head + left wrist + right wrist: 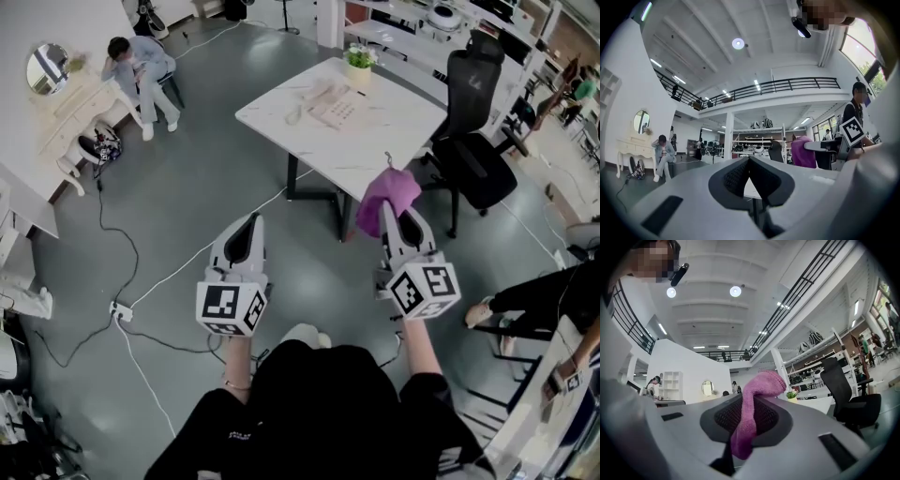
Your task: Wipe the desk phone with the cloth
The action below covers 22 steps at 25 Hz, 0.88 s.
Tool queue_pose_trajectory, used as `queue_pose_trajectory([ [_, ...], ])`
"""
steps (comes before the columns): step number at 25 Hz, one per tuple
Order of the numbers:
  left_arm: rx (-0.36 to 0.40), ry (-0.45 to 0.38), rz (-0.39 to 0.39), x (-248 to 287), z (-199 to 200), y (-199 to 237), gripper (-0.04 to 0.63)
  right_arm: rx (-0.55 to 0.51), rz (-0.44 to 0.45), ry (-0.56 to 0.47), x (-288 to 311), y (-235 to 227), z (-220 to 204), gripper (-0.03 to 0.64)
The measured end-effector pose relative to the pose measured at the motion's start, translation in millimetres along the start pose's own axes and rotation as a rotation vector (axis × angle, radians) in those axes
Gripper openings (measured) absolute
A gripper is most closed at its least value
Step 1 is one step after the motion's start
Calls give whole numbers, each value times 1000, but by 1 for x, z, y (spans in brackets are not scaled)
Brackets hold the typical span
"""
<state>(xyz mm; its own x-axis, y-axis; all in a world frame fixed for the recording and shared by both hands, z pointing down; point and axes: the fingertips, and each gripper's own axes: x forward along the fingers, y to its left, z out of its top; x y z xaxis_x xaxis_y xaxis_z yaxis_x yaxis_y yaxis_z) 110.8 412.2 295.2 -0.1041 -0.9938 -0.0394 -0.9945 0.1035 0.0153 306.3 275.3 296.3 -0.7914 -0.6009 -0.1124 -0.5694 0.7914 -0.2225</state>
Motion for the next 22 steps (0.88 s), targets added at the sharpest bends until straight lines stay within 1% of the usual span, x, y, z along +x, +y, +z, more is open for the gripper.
queue_pose_trajectory([
  [4,-6,18,8,16,-3,1,-3,7,3,15,11,-11,-1,39],
  [11,-13,27,14,47,-9,14,-3,53,-2,15,44,-31,-7,38],
  [15,-20,26,10,75,-15,34,-3,41,-17,23,74,-40,-14,40],
  [22,-33,35,-37,146,-22,80,-3,82,-74,23,142,-61,-28,39],
])
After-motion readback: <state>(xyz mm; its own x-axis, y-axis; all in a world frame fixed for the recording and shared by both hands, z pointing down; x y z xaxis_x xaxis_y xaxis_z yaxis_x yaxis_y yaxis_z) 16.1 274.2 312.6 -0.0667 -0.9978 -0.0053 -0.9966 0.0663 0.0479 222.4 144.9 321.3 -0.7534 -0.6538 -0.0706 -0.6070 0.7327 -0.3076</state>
